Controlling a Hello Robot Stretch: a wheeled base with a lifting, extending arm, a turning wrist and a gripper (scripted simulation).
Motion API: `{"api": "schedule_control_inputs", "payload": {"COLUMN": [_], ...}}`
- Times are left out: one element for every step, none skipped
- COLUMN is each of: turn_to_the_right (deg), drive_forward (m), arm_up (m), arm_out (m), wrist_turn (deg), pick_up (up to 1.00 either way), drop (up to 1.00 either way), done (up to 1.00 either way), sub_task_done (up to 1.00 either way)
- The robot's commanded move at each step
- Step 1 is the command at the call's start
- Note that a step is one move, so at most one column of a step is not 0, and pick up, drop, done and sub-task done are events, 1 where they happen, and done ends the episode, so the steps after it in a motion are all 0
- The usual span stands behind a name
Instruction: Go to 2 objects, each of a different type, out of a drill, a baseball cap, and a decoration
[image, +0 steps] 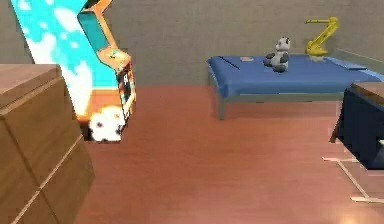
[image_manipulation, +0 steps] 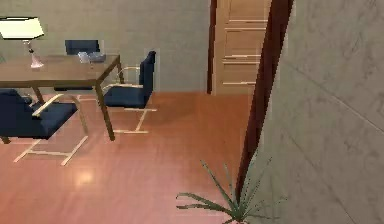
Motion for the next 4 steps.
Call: {"api": "schedule_control_inputs", "payload": {"turn_to_the_right": [36.0,0.0,45.0,3.0], "drive_forward": [0.00,0.60,0.00,0.00], "arm_up": [0.00,0.00,0.00,0.00], "arm_out": [0.00,0.00,0.00,0.00], "wrist_turn": [0.0,0.0,0.0,0.0], "pick_up": [0.00,0.00,0.00,0.00], "drop": [0.00,0.00,0.00,0.00], "done": [0.00,0.00,0.00,0.00], "sub_task_done": [0.00,0.00,0.00,0.00]}}
